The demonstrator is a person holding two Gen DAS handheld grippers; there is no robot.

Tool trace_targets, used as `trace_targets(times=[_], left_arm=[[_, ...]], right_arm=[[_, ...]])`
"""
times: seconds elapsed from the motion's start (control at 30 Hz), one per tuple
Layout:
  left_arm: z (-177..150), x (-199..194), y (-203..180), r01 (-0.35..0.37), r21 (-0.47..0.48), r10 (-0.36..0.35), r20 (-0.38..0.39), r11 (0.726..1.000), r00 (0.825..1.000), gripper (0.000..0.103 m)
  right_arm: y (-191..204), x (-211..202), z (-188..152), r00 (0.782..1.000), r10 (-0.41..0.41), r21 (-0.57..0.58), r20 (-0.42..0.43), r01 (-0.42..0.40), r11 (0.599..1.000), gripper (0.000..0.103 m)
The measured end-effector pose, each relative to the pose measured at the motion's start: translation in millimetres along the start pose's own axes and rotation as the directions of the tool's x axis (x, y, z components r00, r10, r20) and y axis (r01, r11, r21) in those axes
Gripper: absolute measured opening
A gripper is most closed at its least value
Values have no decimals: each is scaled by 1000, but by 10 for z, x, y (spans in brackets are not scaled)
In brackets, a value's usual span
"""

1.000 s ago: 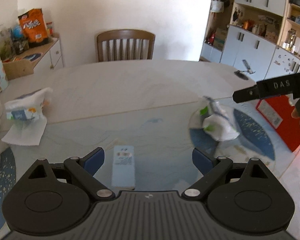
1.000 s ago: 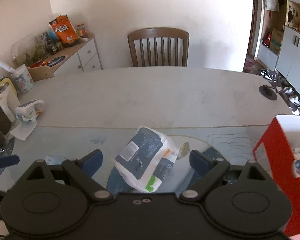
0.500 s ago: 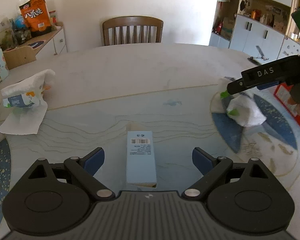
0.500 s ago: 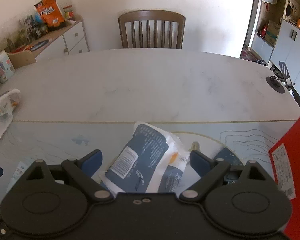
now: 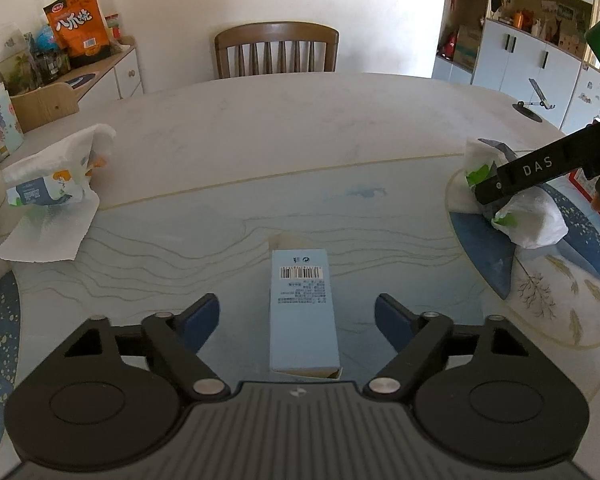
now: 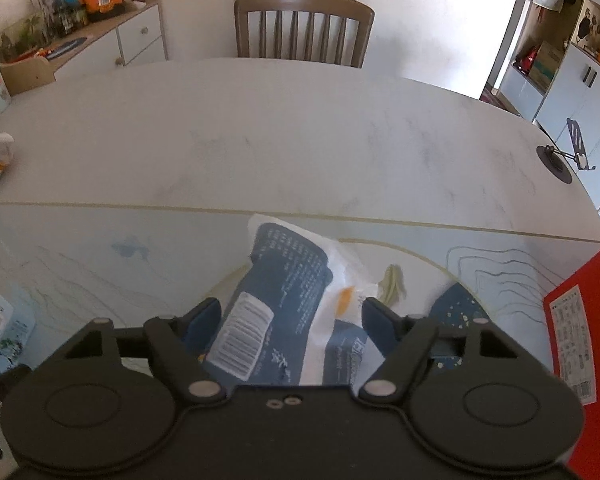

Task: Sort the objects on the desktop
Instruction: 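Grasp the light-blue carton with the left gripper while the right grasps the white-and-blue bag, then lift and carry the carton and bag over the red shoebox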

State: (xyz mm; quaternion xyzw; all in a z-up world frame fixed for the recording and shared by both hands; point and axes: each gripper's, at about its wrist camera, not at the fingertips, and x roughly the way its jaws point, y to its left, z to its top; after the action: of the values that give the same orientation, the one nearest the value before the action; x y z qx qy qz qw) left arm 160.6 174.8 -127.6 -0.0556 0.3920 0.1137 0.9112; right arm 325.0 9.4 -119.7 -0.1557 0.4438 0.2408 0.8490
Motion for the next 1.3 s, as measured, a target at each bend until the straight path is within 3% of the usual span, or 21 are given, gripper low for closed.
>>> trace_targets(times=[0.1, 0.23, 0.43, 0.5, 0.6, 0.73, 0.8, 0.97, 1.3], left_arm=[[-8, 15, 7, -2, 0, 2, -6, 1000, 1000, 73], [-23, 26, 6, -7, -4, 7, -8, 1000, 1000, 72], [-35, 32, 2, -11, -1, 11, -3, 1000, 1000, 62], [-32, 25, 2, -12, -2, 12, 0, 1000, 1000, 53], [-30, 21, 2, -12, -2, 12, 0, 1000, 1000, 48], [-27, 12, 4, -13, -5, 13, 2, 1000, 1000, 41], [-26, 7, 3, -13, -6, 13, 4, 1000, 1000, 38], [-34, -7, -20, -8, 3, 8, 6, 1000, 1000, 31], [-38, -69, -53, -7, -7, 7, 0, 1000, 1000, 30]], right_arm=[[2, 0, -1, 1000, -2, -9, -11, 2, 1000, 66], [4, -6, -15, 1000, -10, -17, -16, 10, 1000, 60], [-25, -35, -39, 1000, -6, -3, -19, 6, 1000, 46], [-41, -48, -49, 1000, -7, 5, -19, 7, 1000, 46], [-53, -69, -65, 1000, -5, 6, -21, 5, 1000, 35], [-88, -116, -83, 1000, -9, 15, -16, 9, 1000, 31], [-102, -146, -88, 1000, -9, 18, -10, 9, 1000, 24], [-146, -223, -104, 1000, -8, 22, 1, 8, 1000, 19], [-328, -458, -194, 999, 20, 72, 28, -22, 997, 16]])
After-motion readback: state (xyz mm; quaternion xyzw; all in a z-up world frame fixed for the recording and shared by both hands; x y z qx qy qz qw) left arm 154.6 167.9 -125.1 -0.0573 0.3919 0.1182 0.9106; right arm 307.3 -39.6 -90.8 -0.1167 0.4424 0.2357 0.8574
